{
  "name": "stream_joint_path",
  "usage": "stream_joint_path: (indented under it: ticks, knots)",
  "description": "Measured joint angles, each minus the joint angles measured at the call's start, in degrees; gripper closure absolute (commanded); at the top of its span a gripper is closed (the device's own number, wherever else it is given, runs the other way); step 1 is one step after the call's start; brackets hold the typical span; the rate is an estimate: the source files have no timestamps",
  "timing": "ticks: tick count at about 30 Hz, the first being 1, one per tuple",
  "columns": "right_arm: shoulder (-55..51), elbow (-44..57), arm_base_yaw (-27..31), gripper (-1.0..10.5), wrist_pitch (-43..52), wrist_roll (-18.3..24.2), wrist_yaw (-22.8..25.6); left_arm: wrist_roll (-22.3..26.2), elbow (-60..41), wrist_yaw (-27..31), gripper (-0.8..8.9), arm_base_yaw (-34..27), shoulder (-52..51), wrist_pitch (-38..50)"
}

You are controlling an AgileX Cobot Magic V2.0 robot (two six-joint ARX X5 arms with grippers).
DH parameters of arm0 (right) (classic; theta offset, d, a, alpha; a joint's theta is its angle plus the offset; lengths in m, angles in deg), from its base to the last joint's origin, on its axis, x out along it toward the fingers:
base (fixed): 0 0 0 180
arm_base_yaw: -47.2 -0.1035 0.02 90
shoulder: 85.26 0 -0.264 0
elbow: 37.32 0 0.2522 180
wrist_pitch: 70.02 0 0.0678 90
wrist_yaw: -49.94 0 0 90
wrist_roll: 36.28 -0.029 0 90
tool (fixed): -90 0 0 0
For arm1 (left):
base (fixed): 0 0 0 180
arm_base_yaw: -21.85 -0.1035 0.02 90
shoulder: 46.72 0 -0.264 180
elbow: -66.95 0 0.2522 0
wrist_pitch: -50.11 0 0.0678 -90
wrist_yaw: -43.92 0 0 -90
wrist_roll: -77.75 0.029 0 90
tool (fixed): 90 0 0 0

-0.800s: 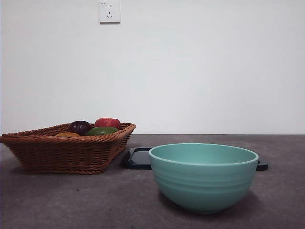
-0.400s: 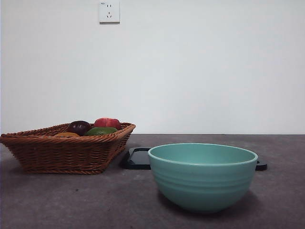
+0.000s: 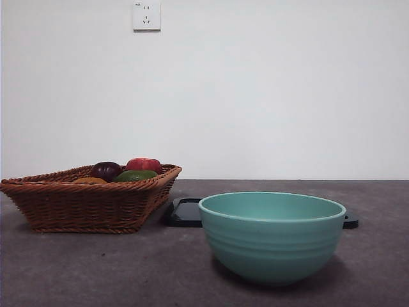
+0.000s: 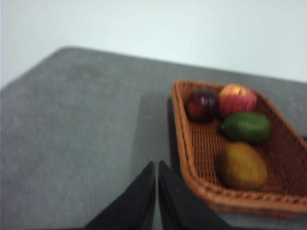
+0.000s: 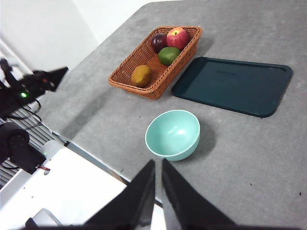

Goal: Pick up the wifruite, put it on the bowl, pick up the plate, put it on desk

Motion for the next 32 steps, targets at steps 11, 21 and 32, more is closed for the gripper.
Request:
stream_joint_path:
  ticks: [11, 21, 32]
  knots:
    - [0.0, 0.0, 0.0, 9.3, 0.0, 0.0, 0.0, -0.7, -4.8, 0.0, 8.05, 0.0, -0.4, 2.4]
    - [0.0, 0.0, 0.0, 9.3, 0.0, 0.0, 0.0, -0.8, -5.9, 0.0, 8.05, 0.0, -0.5, 5.6]
    - [0.0, 0.0, 0.0, 9.3, 0.0, 0.0, 0.0, -0.8, -5.9, 0.0, 8.05, 0.0, -0.5, 5.6]
